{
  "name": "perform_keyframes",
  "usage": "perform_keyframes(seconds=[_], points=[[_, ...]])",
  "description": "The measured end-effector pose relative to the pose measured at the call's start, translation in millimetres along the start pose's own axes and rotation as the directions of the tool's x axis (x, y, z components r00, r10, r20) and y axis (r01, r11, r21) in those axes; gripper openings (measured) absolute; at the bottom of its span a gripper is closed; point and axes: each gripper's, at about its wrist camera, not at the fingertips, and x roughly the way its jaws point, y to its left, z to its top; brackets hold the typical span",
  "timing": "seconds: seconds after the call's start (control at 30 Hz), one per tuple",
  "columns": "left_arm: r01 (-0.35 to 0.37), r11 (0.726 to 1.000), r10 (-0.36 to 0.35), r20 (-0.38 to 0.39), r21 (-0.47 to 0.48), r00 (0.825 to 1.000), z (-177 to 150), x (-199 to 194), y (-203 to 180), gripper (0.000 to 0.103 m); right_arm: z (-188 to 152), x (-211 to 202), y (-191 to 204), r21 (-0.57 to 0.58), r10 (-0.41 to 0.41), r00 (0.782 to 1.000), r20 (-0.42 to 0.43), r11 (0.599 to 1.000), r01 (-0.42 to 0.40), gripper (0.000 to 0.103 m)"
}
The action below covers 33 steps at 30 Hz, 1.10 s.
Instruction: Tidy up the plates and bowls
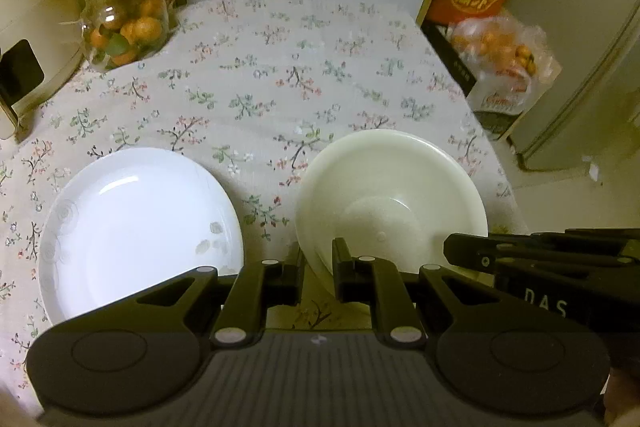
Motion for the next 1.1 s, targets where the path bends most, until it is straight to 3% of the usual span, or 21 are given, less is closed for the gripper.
perform_keyframes(seconds=[0.2, 0.57, 1.1], points=[[-0.029, 0.999, 0.029, -0.024, 0.028, 0.999, -3.7, 10.0, -8.2, 0.015, -1.8, 12.6, 0.8, -0.003, -0.037, 0.998, -0.041, 0.999, 0.037, 0.016], [-0.002, 1.000, 0.003, -0.045, 0.012, 0.999, -3.0, 17.2, -11.3, 0.016, -1.5, 15.8, -6.2, 0.016, -0.061, 0.996, -0.063, 0.998, 0.062, 0.017], [0.022, 1.000, -0.022, -0.044, 0.001, 0.999, -0.6, 22.6, -10.5, 0.028, 1.2, 19.5, -10.2, 0.047, -0.065, 0.995, -0.071, 0.997, 0.069, 0.018]])
